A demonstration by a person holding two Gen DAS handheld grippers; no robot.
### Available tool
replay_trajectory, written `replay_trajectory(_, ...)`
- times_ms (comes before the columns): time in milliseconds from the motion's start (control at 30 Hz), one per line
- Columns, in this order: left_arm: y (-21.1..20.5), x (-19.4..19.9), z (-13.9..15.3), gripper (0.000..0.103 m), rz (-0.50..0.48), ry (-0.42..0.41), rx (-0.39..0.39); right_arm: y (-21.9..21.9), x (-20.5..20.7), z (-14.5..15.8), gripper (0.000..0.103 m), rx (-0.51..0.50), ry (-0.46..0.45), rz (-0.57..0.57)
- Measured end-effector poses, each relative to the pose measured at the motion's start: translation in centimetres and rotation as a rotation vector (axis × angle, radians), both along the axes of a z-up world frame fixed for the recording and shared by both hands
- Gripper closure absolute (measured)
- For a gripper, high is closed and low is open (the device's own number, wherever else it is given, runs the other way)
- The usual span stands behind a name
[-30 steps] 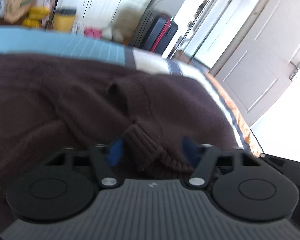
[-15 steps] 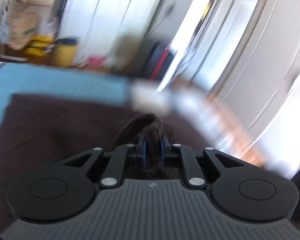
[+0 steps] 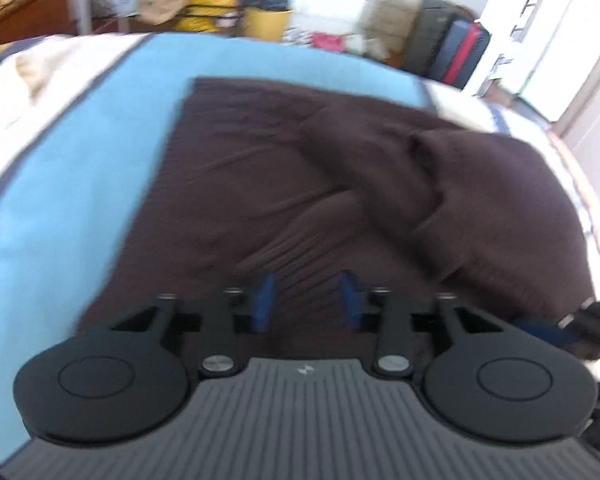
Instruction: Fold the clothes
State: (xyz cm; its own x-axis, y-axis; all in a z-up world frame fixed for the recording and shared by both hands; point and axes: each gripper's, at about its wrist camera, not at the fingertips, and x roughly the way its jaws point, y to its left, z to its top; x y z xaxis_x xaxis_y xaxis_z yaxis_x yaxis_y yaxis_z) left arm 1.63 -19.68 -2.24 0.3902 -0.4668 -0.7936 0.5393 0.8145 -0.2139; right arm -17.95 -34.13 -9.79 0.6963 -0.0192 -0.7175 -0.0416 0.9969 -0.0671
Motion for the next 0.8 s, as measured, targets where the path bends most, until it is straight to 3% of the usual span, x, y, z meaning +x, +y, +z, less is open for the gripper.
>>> replay_trajectory(100,5.2,0.8,0.3,0.047,0.114,0.042,-0.013,0.8,-0.1,0.8,0.077,0.01,-0.021,0.006)
replay_trajectory(167,8.5,2.0,-0.1,0.036,0.213,0.135,-0.093,1.1,0.4,1.5,0.075,0.042,-0.041,-0.003)
replay_trajectory(233,10.6,3.3,-0.9,0.035,0.31,0.217,-0.163,1.5,0.7,2.2,0.068,0.101,-0.074,-0.025)
replay_trajectory(267,11.1,4.0,-1.4,0.035,0.342,0.238,-0.173,2.0,1.0,2.3,0.063,0.125,-0.098,-0.025)
replay_trajectory(333,11.4,4.3,-2.1,0.035,0.386,0.252,-0.148,3.1,1.1,2.9,0.044,0.129,-0.15,-0.019)
replay_trajectory(433,11.5,4.5,-3.4,0.032,0.453,0.262,-0.098,3.9,1.4,3.4,0.043,0.132,-0.173,-0.044)
replay_trajectory(533,11.4,5.4,-5.6,0.027,0.485,0.351,-0.135,3.5,1.2,3.6,0.043,0.183,-0.174,-0.077)
replay_trajectory(567,11.4,5.4,-6.0,0.029,0.473,0.368,-0.174,3.4,1.2,3.4,0.043,0.178,-0.166,-0.09)
replay_trajectory(600,11.1,5.5,-6.0,0.037,0.41,0.37,-0.213,3.3,1.1,3.3,0.043,0.171,-0.158,-0.104)
replay_trajectory(633,10.8,5.4,-5.8,0.074,0.357,0.382,-0.245,3.2,1.0,3.1,0.043,0.163,-0.149,-0.118)
replay_trajectory(667,10.4,5.2,-5.5,0.09,0.332,0.378,-0.268,3.2,1.1,2.9,0.043,0.165,-0.138,-0.128)
replay_trajectory(800,9.5,4.2,-3.9,0.092,0.276,0.298,-0.32,3.5,0.9,2.6,0.043,0.153,-0.111,-0.128)
